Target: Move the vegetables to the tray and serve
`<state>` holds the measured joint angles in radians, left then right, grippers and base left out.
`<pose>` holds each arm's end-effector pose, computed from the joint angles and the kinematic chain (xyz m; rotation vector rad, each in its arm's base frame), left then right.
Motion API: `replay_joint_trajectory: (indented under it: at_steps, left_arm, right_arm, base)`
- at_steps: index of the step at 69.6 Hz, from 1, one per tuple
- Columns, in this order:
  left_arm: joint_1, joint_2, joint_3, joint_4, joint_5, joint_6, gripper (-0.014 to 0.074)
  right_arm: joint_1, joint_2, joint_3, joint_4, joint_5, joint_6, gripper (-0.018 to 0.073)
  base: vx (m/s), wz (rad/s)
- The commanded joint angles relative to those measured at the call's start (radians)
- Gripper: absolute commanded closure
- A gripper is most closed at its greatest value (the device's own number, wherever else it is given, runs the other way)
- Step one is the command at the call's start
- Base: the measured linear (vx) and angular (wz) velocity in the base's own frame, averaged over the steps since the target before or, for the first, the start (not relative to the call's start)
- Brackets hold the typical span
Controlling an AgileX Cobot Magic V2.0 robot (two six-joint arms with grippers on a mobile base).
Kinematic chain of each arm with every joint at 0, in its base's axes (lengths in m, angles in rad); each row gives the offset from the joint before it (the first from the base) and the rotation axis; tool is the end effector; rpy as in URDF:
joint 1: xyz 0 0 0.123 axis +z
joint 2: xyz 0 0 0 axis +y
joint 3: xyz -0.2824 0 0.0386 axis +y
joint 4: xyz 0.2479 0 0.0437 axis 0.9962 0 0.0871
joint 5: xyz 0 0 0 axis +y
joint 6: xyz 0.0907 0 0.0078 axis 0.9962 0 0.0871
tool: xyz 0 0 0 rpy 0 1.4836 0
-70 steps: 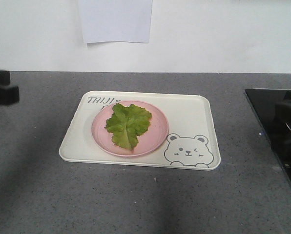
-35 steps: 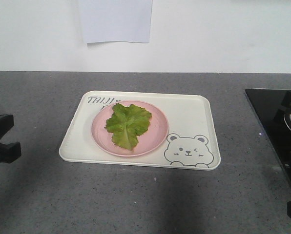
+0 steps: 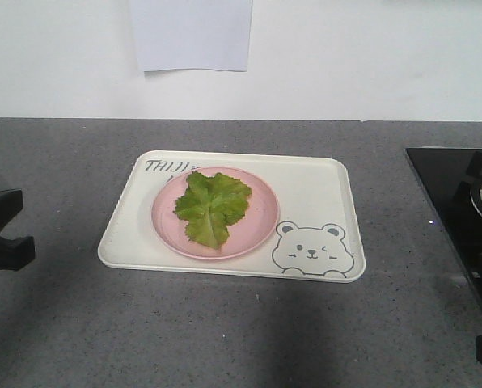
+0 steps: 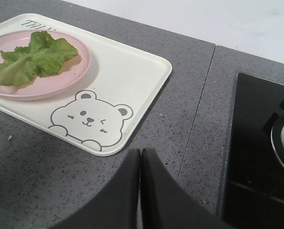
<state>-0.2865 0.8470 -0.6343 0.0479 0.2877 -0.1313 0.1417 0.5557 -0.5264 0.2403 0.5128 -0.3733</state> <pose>0.1699 -0.0488 0.3139 0.1911 1.9816 -0.2273 0.1086 0.0263 0.3024 -0.3787 1.9757 0.1042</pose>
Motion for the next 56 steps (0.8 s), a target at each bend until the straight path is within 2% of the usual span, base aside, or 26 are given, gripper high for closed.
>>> replay_joint_trajectory:
  at_steps: [1, 6, 13, 18, 23, 36, 39, 42, 45, 51, 56]
  left_arm:
    - [-0.006, -0.011, -0.026, 0.011, -0.073, 0.001, 0.0604]
    - [-0.006, -0.011, -0.026, 0.012, -0.04, 0.005, 0.0604]
    - [-0.004, -0.045, -0.004, 0.069, 0.045, 0.002, 0.0604]
    - [-0.004, -0.088, 0.047, 0.085, 0.02, -0.006, 0.0604]
    - [-0.004, -0.134, 0.117, 0.085, -0.064, -0.006, 0.0604]
    - [-0.004, -0.311, 0.419, 0.088, -0.475, -0.003, 0.0604]
    - [-0.004, -0.352, 0.47, 0.086, -0.536, -0.003, 0.0604]
    - [0.005, -0.394, 0.535, 0.07, -0.6, -0.005, 0.0604]
    - [0.024, -0.451, 0.598, 0.013, -0.64, -0.006, 0.0604]
    - [0.071, -0.541, 0.673, -0.088, -0.653, 0.015, 0.0604]
    - [0.108, -0.607, 0.664, -0.124, -0.549, 0.074, 0.0604]
  right_arm:
    - [-0.002, 0.002, -0.024, 0.002, -0.06, -0.009, 0.0564]
    - [-0.002, 0.002, -0.024, 0.002, -0.06, -0.009, 0.0564]
    - [-0.002, 0.002, -0.024, 0.002, -0.058, -0.009, 0.0564]
    - [-0.002, 0.002, -0.024, 0.002, -0.058, -0.009, 0.0564]
    - [-0.002, 0.002, -0.024, 0.002, -0.058, -0.009, 0.0564]
    - [-0.002, 0.002, -0.024, 0.002, -0.058, -0.009, 0.0564]
    - [-0.002, 0.002, -0.024, 0.002, -0.058, -0.009, 0.0564]
    - [-0.002, 0.002, -0.024, 0.002, -0.058, -0.009, 0.0564]
    - [-0.002, 0.002, -0.024, 0.002, -0.058, -0.009, 0.0564]
    - [-0.002, 0.002, -0.024, 0.002, -0.058, -0.009, 0.0564]
    - [-0.002, 0.002, -0.024, 0.002, -0.054, -0.009, 0.0564]
  base:
    - [0.0, 0.0]
    - [0.0, 0.0]
    - [0.0, 0.0]
    - [0.0, 0.0]
    - [0.0, 0.0]
    - [0.0, 0.0]
    - [0.0, 0.0]
    - [0.0, 0.0]
    - [0.0, 0.0]
    - [0.0, 0.0]
    - [0.0, 0.0]
